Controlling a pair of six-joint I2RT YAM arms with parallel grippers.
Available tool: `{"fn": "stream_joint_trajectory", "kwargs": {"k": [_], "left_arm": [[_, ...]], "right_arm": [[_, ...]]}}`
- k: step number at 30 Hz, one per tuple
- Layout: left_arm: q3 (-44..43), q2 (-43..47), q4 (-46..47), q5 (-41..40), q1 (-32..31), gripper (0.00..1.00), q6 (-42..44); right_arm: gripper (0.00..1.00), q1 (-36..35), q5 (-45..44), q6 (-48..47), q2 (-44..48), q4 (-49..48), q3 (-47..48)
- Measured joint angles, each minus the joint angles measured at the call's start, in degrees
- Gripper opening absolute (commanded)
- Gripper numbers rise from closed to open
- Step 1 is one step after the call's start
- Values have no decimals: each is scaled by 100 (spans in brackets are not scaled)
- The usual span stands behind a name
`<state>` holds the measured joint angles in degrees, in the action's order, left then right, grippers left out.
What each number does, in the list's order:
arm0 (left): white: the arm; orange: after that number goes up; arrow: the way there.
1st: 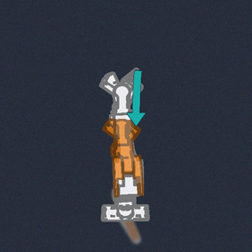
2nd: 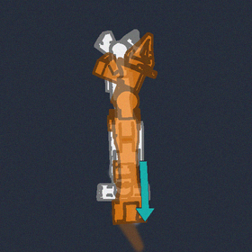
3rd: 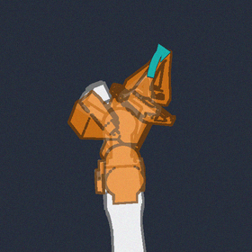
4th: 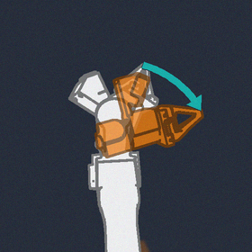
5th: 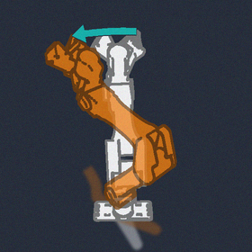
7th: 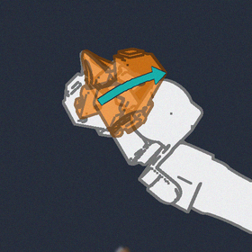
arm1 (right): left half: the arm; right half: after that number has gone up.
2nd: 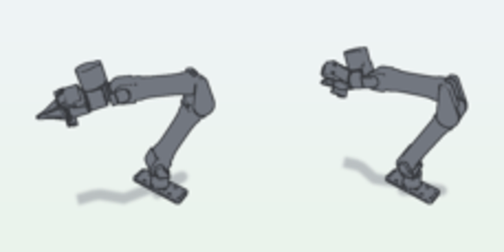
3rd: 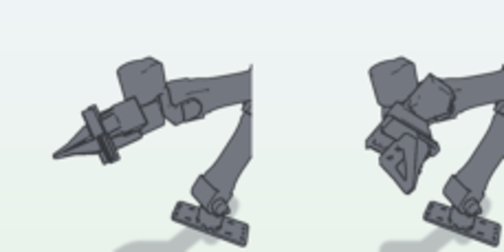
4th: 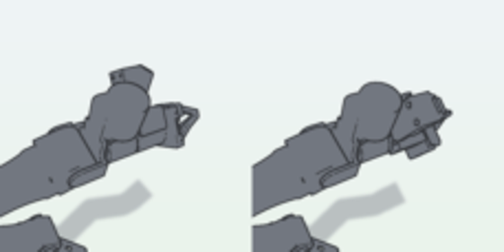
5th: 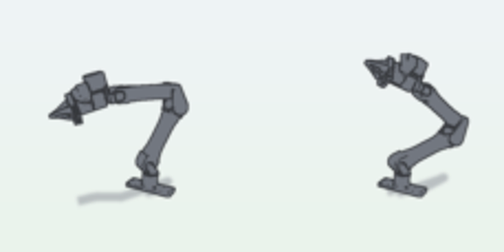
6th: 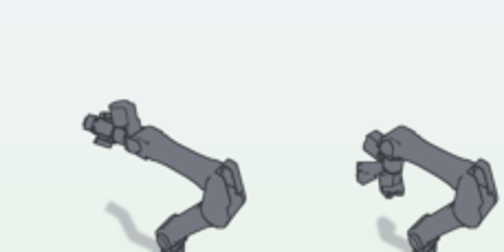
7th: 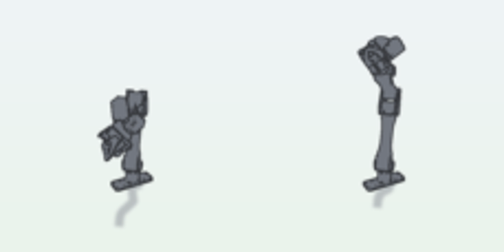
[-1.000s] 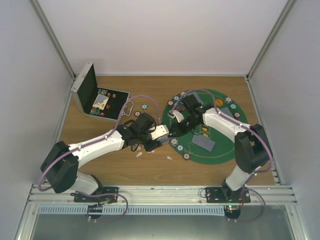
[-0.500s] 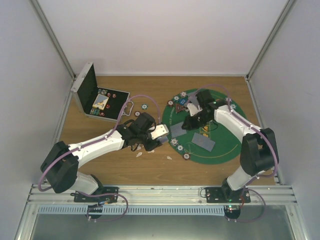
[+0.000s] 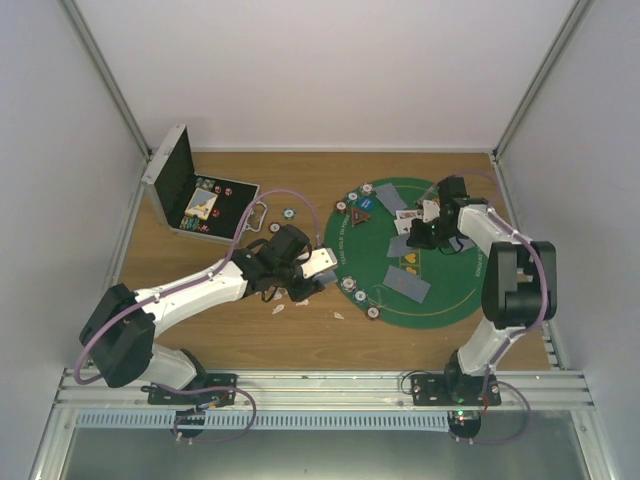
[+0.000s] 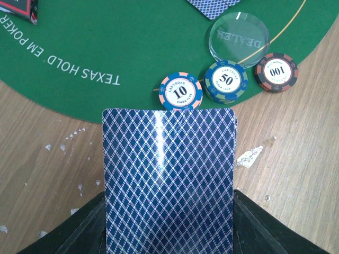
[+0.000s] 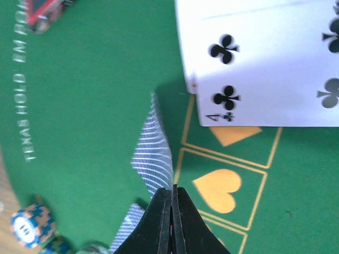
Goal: Distribute texas hold em gaming equipment
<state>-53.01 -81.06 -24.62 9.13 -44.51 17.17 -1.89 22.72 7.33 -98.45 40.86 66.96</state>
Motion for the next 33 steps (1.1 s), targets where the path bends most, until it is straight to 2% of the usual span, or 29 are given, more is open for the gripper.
{"fn": "stream_joint_trajectory", "kwargs": {"k": [7,24,33], "left_arm": [[0,7,0,-4,0,55,0],[0,7,2,-4,2,55,0],[0,7,0,-2,2,55,0]], "right_arm": [[1,302,-304,-105,-621,28,87],[1,426,-505,-564,-1137,160,789],[9,492,-636,-601,-1196,186,1003]]}}
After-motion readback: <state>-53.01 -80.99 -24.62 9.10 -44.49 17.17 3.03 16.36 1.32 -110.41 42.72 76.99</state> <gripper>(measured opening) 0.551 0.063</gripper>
